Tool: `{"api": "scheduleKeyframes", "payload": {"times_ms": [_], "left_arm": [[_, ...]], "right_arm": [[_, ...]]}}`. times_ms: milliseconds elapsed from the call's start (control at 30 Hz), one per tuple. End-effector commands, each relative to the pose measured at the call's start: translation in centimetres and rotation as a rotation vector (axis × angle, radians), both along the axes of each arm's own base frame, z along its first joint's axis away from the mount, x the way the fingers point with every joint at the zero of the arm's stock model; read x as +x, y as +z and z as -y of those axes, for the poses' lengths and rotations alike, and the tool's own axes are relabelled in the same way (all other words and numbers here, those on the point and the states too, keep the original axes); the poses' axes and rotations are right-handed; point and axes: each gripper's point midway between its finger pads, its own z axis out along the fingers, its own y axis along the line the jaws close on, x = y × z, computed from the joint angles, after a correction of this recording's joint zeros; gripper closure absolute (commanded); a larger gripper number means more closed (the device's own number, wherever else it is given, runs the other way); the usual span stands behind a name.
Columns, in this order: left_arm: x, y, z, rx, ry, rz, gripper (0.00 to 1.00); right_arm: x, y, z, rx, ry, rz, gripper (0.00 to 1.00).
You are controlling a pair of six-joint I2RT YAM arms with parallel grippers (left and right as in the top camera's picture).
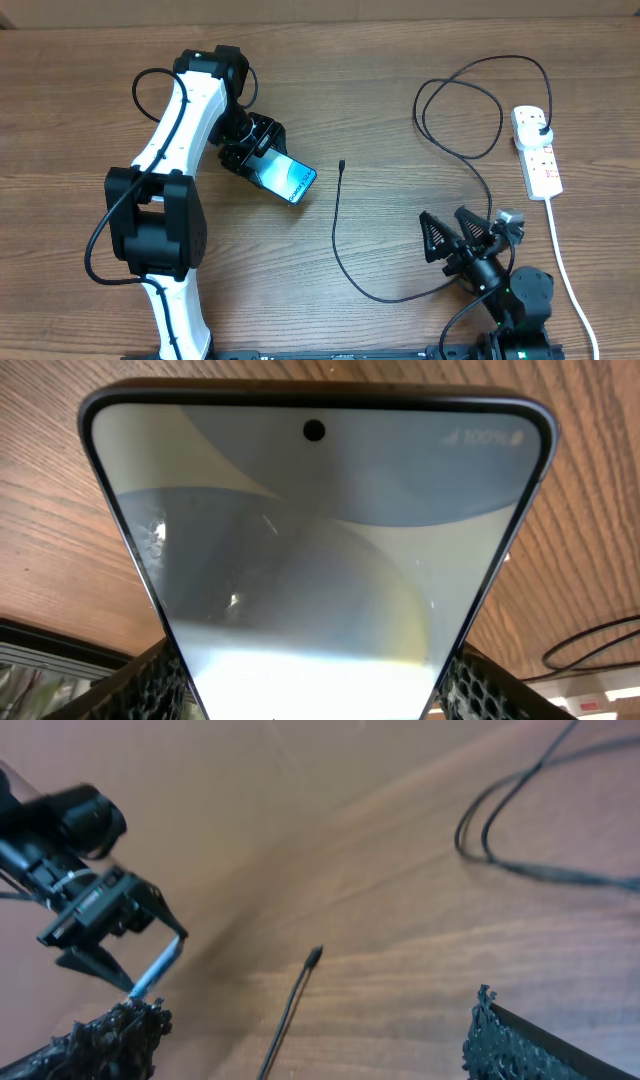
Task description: Plug charger to phone and switch on socket
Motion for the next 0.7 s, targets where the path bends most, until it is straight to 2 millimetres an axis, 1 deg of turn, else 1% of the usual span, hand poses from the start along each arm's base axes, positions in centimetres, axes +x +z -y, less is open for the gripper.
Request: {"api": "scheduleKeyframes", "payload": {"times_ms": [0,200,367,500,567,633,667], "left_arm": [[0.6,1.2,0.4,-0.042,-0.018,0.040,0.43],[1.1,1.2,0.8,-0.062,-0.011,0.058,0.44],[1.5,1.2,0.9,-0.068,-0.002,0.069,0.44],[1.5,1.4,1.3,-0.092,0.004,0.069,0.43],[1.5,1.5,1.4,-0.098,0.016,0.064,0.43],[1.6,1.6,1.6,-0.110,0.024,0.062,0.43],[1.6,1.7,1.7,-0.118,0.025,0.063,0.43]], "right_arm": [[-0.1,2.9,-1.3,0.034,0.075,0.018,0.00],[0.4,6.5,-3.0,0.059,0.191,-0.037,0.00],[1.6,10.1,-4.7,0.089,0.300,-0.178,0.00],[2.1,12.3,-5.7,0.082,0.387,-0.269,0.00],[2.4,13.5,-6.3,0.098,0.434,-0.288,0.00],[2.7,14.7,-7.1,0.121,0.500,-0.270,0.00],[3.3,15.0,-7.2,0.117,0.505,-0.243,0.00]]}}
